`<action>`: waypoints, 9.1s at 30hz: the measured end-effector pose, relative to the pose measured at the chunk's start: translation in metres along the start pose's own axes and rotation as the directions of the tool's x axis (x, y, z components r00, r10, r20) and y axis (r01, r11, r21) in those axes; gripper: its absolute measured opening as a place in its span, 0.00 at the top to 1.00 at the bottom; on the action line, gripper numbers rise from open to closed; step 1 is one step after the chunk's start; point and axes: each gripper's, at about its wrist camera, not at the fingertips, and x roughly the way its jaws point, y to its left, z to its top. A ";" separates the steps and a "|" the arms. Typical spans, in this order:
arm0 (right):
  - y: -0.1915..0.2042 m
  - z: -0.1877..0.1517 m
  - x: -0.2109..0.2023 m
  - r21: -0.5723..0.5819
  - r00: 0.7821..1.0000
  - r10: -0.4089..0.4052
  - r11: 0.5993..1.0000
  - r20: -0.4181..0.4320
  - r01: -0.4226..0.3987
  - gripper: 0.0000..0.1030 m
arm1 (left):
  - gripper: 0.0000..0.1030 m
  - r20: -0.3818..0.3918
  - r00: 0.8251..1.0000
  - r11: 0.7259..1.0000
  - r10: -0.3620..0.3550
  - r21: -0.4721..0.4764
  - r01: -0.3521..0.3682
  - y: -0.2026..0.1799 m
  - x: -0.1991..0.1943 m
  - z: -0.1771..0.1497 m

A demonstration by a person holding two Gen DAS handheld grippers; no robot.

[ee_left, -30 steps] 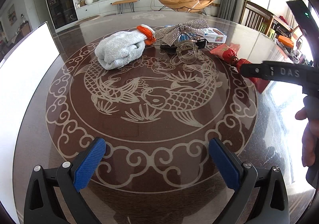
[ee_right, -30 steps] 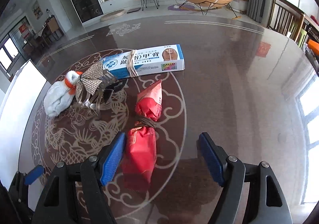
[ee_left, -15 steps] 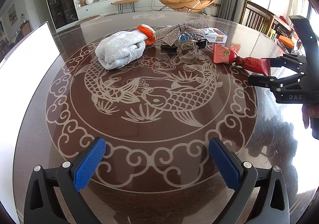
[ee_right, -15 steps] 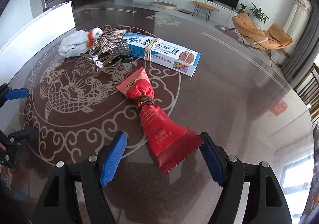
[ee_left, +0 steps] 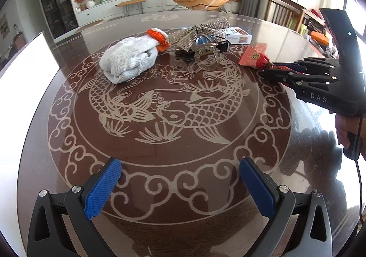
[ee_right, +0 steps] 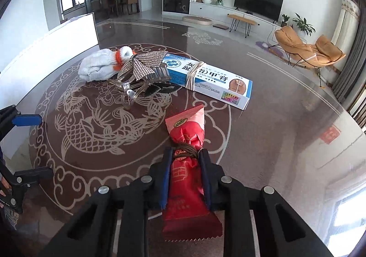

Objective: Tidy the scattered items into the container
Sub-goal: 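Grasp the red candy bag with the right gripper, then grasp the white orange-cuffed glove with left gripper while right holds the red bag, then carry glove and red bag over the white box and open both grippers, then move both grippers back over the table toward the remaining items, then lower the left gripper onto the rhinestone bow hair clip and grasp it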

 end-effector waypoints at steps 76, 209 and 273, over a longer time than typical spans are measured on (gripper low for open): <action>0.091 -0.062 -0.056 0.150 1.000 0.006 0.989 -0.020 -0.003 0.29 | 0.00 0.046 0.998 0.996 0.052 -0.079 -0.048 0.012 -0.021 -0.033; 0.031 -0.076 -0.082 0.361 0.965 -0.252 0.895 -0.076 0.262 0.43 | 0.00 0.047 0.996 0.991 0.073 -0.114 -0.068 0.010 -0.004 -0.008; -0.053 0.016 -0.006 0.552 0.978 -0.159 0.807 -0.136 0.208 0.28 | 0.00 0.052 0.995 0.990 0.081 -0.118 -0.074 0.012 -0.001 -0.007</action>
